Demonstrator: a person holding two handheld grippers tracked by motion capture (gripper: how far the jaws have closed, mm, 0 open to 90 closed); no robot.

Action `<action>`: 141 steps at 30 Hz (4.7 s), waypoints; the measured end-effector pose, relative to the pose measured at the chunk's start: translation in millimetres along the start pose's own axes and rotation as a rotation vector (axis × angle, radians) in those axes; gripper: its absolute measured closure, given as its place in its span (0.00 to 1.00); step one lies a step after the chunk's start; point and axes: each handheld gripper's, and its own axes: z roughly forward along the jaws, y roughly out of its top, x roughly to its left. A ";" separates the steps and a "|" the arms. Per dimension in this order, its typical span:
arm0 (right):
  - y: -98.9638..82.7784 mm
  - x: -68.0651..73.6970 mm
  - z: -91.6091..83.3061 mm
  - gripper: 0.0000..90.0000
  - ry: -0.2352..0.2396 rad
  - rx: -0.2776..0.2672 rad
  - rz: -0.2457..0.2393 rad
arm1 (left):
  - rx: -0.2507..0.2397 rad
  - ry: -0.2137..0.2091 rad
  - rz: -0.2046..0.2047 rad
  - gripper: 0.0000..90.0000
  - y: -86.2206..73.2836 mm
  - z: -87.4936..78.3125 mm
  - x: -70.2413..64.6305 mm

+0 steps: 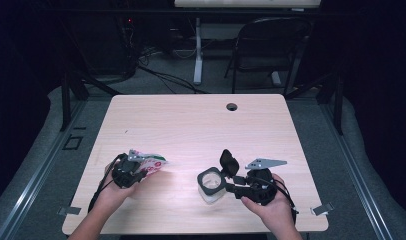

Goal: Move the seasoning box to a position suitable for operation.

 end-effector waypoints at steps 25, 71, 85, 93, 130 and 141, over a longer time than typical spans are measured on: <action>0.2 -3.9 -1.7 0.64 0.012 -0.018 0.023 | -0.073 0.068 0.020 1.00 21.6 -52.5 14.7; 27.6 10.2 8.6 0.75 0.075 0.009 -0.163 | -0.179 -0.168 0.201 1.00 73.5 -54.3 -76.3; 52.6 25.1 46.6 0.64 0.110 0.066 -0.179 | -0.202 -0.224 0.180 1.00 52.6 -55.5 -77.6; 57.2 30.2 64.2 0.68 0.108 0.098 -0.183 | -0.209 -0.251 0.164 1.00 45.3 -53.3 -80.6; 61.9 51.9 79.4 0.83 0.174 0.153 -0.256 | -0.206 -0.285 0.127 1.00 34.1 -49.3 -84.3; 58.8 54.4 91.6 1.00 0.180 0.210 -0.272 | -0.204 -0.281 0.130 1.00 33.4 -47.5 -85.8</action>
